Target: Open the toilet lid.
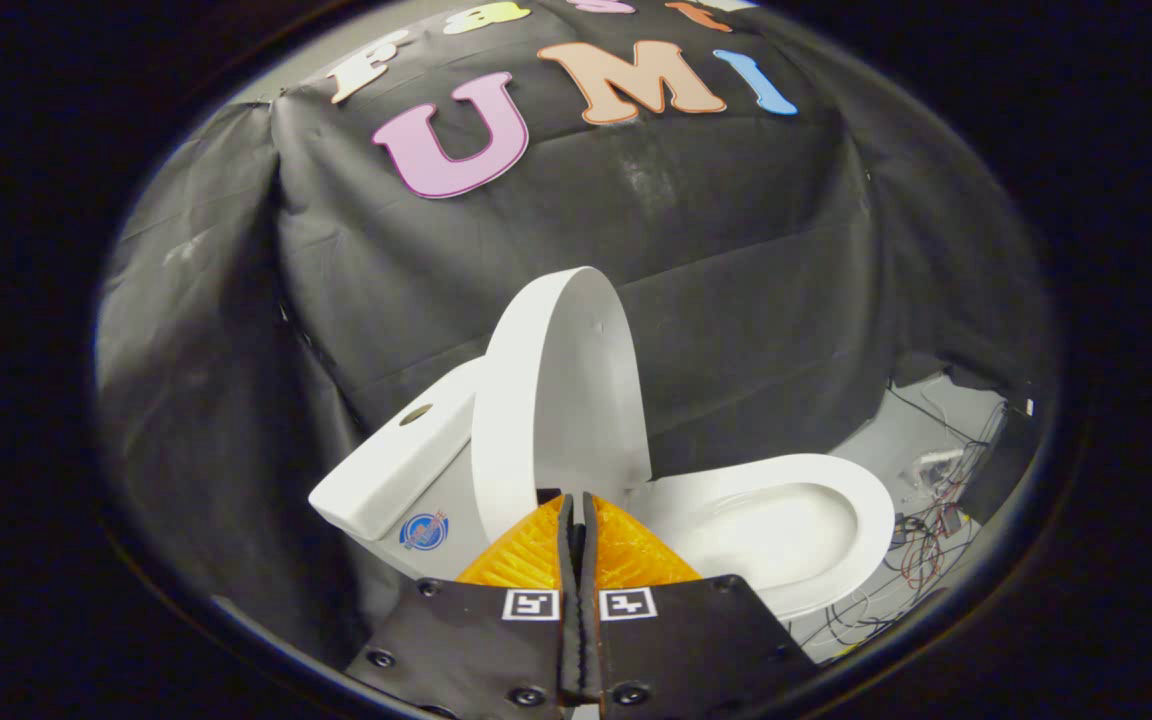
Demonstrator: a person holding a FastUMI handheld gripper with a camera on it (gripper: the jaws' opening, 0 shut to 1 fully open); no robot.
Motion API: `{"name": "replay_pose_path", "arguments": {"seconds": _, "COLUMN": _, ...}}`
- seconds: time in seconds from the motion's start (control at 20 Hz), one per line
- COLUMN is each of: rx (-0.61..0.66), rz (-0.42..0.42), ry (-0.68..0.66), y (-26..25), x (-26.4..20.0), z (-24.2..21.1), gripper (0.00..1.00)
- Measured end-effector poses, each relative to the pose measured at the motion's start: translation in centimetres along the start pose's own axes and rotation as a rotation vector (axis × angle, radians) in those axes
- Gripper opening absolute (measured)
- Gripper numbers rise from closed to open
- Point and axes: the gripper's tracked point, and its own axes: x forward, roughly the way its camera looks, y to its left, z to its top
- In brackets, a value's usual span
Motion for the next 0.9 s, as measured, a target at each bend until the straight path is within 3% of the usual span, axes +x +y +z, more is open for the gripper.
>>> {"name": "replay_pose_path", "arguments": {"seconds": 0.9, "rx": -0.232, "rz": 0.048, "ry": -0.034, "y": 7.4, "x": 2.0, "z": -0.4, "gripper": 0.01}}
